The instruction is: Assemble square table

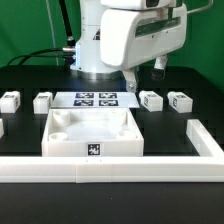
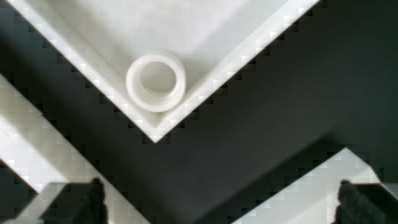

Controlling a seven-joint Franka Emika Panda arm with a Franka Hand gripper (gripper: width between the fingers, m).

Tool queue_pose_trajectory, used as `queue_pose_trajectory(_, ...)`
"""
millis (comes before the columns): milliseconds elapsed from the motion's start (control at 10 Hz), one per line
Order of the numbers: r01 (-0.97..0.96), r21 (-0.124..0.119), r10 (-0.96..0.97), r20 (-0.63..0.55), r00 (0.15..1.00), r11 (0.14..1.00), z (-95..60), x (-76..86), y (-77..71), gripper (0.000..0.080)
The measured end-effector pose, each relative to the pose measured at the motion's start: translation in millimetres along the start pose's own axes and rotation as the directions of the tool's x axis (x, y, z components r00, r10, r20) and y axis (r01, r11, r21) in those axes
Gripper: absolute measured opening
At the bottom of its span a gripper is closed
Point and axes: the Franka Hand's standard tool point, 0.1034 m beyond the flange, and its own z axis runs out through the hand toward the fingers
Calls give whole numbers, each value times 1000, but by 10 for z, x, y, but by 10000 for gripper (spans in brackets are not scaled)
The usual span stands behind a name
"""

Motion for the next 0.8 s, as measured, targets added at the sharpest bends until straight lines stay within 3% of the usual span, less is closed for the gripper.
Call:
queue_pose_trajectory(400, -1, 0, 1, 1, 1000, 1000, 3, -12, 8, 649)
queue_pose_trajectory(500, 73, 0, -73, 4, 997, 997, 19, -94, 51, 649)
queue_pose_trajectory(800, 266, -16, -266, -11, 964, 964, 236, -362, -25, 649)
